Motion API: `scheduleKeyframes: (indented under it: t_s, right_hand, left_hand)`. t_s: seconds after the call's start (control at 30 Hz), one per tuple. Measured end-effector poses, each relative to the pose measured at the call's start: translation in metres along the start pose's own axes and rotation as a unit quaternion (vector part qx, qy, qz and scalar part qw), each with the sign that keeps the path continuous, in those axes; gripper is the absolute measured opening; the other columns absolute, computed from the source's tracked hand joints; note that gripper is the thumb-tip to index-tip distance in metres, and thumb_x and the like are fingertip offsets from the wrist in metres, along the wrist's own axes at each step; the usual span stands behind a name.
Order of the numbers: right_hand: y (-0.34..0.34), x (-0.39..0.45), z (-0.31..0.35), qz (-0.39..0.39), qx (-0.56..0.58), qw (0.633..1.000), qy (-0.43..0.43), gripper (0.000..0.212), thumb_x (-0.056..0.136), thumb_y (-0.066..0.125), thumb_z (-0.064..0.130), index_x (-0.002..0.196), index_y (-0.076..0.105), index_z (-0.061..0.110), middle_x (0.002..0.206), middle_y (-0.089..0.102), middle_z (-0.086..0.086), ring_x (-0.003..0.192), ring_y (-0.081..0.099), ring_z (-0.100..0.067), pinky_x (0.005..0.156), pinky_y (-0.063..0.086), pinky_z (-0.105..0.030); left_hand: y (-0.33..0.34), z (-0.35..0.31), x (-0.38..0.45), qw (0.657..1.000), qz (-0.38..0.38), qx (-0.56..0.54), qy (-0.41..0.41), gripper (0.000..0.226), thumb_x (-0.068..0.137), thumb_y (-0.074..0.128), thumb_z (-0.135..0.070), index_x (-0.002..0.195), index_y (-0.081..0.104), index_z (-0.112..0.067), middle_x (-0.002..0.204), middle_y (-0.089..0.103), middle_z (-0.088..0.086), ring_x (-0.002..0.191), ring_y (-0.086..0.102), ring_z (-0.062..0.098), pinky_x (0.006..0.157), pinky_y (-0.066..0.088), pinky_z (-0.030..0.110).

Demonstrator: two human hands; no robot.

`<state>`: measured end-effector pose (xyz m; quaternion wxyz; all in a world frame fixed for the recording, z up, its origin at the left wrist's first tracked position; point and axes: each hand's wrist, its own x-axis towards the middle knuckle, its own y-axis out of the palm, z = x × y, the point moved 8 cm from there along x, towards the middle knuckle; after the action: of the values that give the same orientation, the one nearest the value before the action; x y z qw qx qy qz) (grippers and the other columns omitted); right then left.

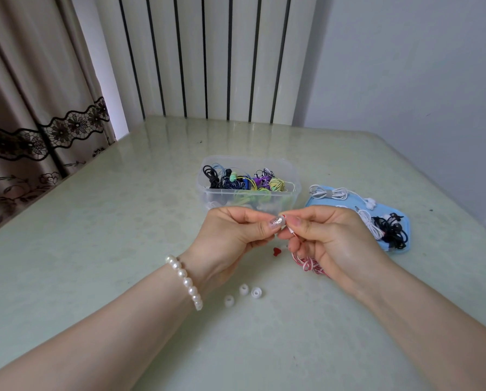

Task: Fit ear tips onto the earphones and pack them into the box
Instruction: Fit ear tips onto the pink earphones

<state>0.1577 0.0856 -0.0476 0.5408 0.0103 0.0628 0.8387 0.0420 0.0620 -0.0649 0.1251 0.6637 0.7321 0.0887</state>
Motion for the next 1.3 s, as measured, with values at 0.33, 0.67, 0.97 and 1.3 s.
scheduleKeyframes:
  t_s: [0.33,0.67,0.97,1.3]
  right_hand:
    - [-0.003,0.0,-0.001,-0.013,0.002,1.0,-0.002,0.009,0.065,0.064,0.006,0.073,0.067,0.002,0.055,0.064,-0.009,0.039,0.051,-0.012,0.037,0.037,-0.019]
    - [-0.007,0.002,0.004,-0.023,-0.044,0.998,-0.041,0.007,0.077,0.062,-0.004,0.08,0.067,0.0,0.057,0.067,-0.007,0.051,0.065,-0.014,0.05,0.053,-0.019]
    - [-0.021,0.008,0.011,-0.041,-0.293,0.952,-0.081,0.005,0.07,0.075,0.007,0.072,0.072,0.01,0.059,0.063,0.001,0.044,0.05,0.002,0.048,0.038,-0.007]
    - [-0.004,0.007,0.002,0.061,-0.559,0.819,-0.11,0.009,0.079,0.067,0.032,0.074,0.074,0.033,0.078,0.047,0.011,0.089,0.041,-0.011,0.081,0.034,-0.026]
  left_hand:
    - [0.003,-0.009,0.002,0.998,0.009,0.033,0.058,0.011,0.053,0.072,-0.011,0.062,0.072,-0.005,0.065,0.071,0.01,0.063,0.066,0.016,0.06,0.051,0.018]
    - [-0.006,-0.005,0.001,0.996,-0.023,0.075,0.038,0.011,0.069,0.069,0.0,0.077,0.071,-0.008,0.064,0.07,0.001,0.061,0.062,0.009,0.061,0.05,0.017]
    - [-0.025,-0.02,0.0,0.981,-0.054,0.182,0.04,0.011,0.073,0.071,0.001,0.071,0.071,-0.011,0.071,0.071,0.009,0.061,0.061,0.013,0.064,0.05,0.024]
    - [-0.041,-0.028,0.005,0.905,-0.039,0.423,0.034,0.011,0.074,0.074,-0.01,0.068,0.072,-0.019,0.055,0.064,-0.006,0.052,0.053,0.006,0.054,0.046,0.022]
